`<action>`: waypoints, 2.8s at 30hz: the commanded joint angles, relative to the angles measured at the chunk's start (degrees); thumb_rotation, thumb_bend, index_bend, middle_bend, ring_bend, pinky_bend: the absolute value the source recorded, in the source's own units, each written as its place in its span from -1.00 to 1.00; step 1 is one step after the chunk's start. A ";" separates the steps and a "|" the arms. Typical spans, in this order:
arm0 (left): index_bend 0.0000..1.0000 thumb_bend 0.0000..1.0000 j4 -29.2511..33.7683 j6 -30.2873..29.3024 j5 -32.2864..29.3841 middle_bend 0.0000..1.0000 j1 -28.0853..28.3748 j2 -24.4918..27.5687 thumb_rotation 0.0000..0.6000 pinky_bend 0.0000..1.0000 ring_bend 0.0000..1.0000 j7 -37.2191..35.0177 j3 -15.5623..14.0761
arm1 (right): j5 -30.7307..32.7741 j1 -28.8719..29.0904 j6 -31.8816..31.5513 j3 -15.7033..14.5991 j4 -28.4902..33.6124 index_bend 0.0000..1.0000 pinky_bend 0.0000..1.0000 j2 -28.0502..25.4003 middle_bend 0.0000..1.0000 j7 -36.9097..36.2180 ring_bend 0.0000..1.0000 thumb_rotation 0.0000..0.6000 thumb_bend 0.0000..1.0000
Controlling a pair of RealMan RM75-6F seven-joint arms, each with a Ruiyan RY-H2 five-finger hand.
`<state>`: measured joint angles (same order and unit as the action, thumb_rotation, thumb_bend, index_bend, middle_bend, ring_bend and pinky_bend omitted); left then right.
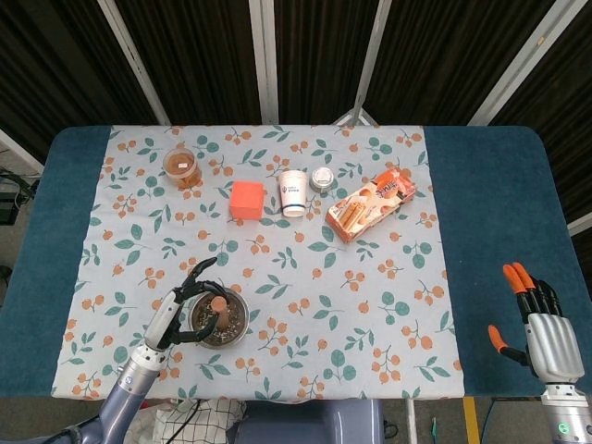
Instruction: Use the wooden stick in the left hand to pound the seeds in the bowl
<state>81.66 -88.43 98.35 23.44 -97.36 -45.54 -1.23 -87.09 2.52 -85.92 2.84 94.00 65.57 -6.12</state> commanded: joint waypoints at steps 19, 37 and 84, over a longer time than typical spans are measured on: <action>0.13 0.69 1.69 1.53 0.20 0.14 1.95 1.08 1.00 -1.00 -0.87 3.03 2.03 | 0.52 0.18 0.71 0.04 0.12 -1.00 -1.00 -0.03 -1.00 -0.19 -1.00 1.00 -0.27; 0.14 0.68 -3.54 1.26 -0.41 0.15 0.43 -0.60 1.00 -1.00 -0.87 -0.52 0.13 | 0.48 0.14 0.40 0.18 0.14 -1.00 -1.00 0.15 -1.00 0.40 -1.00 1.00 -0.27; 0.16 0.69 12.85 18.73 -21.16 0.16 9.06 18.15 1.00 -1.00 -0.83 50.67 15.40 | 0.36 0.37 0.92 0.19 0.38 -1.00 -1.00 -0.56 -1.00 -1.23 -1.00 1.00 -0.27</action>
<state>94.51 -72.68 80.74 31.06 -81.13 0.59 12.69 -86.73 2.88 -85.00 3.03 94.37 65.01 -7.35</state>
